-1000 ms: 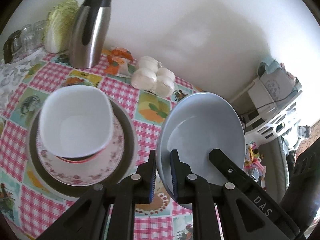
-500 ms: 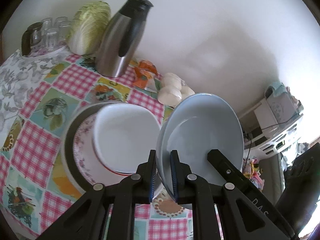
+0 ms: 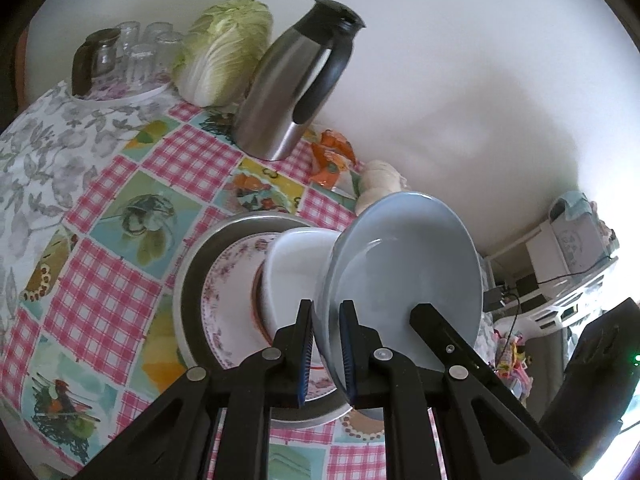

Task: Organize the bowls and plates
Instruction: 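Lower the pale round bowl into the white square bowl with both tools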

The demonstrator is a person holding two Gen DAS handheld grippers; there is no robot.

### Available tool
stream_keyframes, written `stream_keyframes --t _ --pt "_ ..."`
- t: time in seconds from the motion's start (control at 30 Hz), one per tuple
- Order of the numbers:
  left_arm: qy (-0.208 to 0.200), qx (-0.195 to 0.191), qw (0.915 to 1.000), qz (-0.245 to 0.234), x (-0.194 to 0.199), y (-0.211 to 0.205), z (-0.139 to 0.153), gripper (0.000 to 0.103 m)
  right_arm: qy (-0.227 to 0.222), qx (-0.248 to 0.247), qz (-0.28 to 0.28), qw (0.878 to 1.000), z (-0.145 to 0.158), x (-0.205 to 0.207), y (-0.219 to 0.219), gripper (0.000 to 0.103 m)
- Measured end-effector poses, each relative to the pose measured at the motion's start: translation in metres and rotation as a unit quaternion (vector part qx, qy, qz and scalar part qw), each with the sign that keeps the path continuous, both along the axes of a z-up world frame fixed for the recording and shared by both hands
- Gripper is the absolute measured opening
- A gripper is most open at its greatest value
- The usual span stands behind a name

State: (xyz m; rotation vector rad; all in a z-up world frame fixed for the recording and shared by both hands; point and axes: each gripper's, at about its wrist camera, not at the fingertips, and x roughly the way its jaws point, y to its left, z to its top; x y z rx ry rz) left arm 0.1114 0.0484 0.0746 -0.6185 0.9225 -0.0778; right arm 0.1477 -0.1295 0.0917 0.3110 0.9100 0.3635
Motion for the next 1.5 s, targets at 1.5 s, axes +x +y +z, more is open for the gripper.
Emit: stream_keyframes --t 1.5 --pt "0.018 0.059 0.9981 0.003 0.025 -0.003 -0.021 0.040 0.012 0.004 -0.029 0.999 -0.026 0.018 -0.010 0.013"
